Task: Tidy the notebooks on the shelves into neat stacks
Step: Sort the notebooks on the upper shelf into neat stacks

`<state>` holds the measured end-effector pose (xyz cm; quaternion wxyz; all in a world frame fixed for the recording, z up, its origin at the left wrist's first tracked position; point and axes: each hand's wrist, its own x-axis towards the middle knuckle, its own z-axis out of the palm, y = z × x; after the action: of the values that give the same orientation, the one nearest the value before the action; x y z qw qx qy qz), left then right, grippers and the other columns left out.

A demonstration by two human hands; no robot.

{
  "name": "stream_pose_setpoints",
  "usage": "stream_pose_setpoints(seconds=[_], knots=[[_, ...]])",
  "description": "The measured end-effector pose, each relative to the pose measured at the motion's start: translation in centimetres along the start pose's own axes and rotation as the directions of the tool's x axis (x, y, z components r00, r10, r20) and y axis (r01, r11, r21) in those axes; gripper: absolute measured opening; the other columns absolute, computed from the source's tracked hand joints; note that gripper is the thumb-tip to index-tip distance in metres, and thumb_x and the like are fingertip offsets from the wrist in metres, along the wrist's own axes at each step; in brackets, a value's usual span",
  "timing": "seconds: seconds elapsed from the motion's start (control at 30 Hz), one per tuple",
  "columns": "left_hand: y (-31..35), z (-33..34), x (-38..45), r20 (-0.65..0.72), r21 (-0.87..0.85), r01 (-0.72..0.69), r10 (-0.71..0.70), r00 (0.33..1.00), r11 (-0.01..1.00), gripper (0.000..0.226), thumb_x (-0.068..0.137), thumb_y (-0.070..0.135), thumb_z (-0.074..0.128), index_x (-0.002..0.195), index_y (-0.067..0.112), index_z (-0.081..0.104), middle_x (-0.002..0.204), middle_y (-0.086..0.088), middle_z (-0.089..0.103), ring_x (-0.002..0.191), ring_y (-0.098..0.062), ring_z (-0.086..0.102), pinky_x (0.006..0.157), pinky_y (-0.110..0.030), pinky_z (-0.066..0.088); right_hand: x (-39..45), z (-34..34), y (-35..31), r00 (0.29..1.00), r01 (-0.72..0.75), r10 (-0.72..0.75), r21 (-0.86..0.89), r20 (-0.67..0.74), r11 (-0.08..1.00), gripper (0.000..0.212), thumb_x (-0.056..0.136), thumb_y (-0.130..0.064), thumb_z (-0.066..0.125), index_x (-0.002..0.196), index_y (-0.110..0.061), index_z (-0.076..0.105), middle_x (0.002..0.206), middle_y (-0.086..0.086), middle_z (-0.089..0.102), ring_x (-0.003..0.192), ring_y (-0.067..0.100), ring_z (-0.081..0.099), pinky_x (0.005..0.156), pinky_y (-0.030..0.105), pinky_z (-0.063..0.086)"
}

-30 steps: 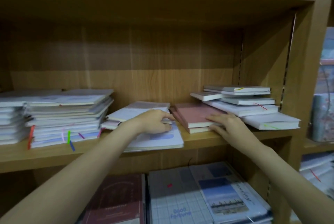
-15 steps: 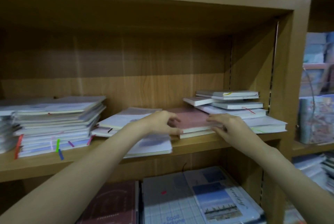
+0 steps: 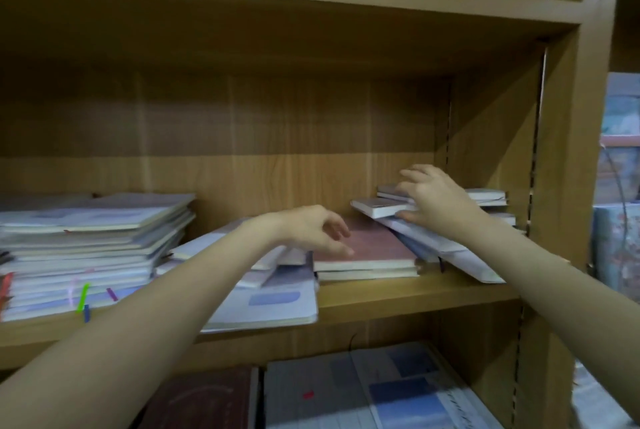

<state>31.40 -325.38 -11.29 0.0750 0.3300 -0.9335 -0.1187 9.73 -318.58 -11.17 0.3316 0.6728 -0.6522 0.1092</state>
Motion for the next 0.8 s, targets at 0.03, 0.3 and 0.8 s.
stream_pose_setpoints(seconds=[0.03,0.3,0.8], knots=[[-0.1,-0.2,0.6,-0.053,-0.016,0.001,-0.002,0.999,1.0,0.047,0.083,0.038,0.066,0.125,0.018,0.055,0.124,0.002,0.058,0.113,-0.014,0.054,0.101,-0.033,0.043,0.8,0.4,-0.4,0.997,0.016,-0.007,-0.122,0.075,0.992,0.05,0.089,-0.041,0.056,0.132,-0.018,0.049,0.141,0.009,0.043,0.132,0.028,0.033,0.109,0.037,0.022],[0.5,0.1,7.6,-0.225,0.46,0.002,0.115,0.967,0.888,0.067,0.085,0.032,0.064,0.141,0.014,0.03,0.13,-0.013,0.047,0.12,-0.03,0.047,0.096,-0.038,0.041,1.3,0.6,2.5,0.967,-0.203,0.226,-0.175,0.119,0.963,0.033,0.094,-0.034,0.051,0.121,-0.017,0.054,0.111,0.007,0.06,0.103,0.029,0.058,0.071,0.032,0.037],[2.6,1.1,12.7,-0.309,0.628,-0.019,0.272,0.911,0.778,0.018,0.094,0.006,0.04,0.106,0.011,0.053,0.103,-0.014,0.061,0.096,-0.033,0.059,0.071,-0.032,0.038,1.6,1.9,4.9,0.955,-0.296,0.297,-0.067,0.003,0.953,0.03,0.094,-0.029,0.052,0.121,-0.016,0.057,0.11,0.012,0.061,0.101,0.034,0.057,0.069,0.031,0.036]])
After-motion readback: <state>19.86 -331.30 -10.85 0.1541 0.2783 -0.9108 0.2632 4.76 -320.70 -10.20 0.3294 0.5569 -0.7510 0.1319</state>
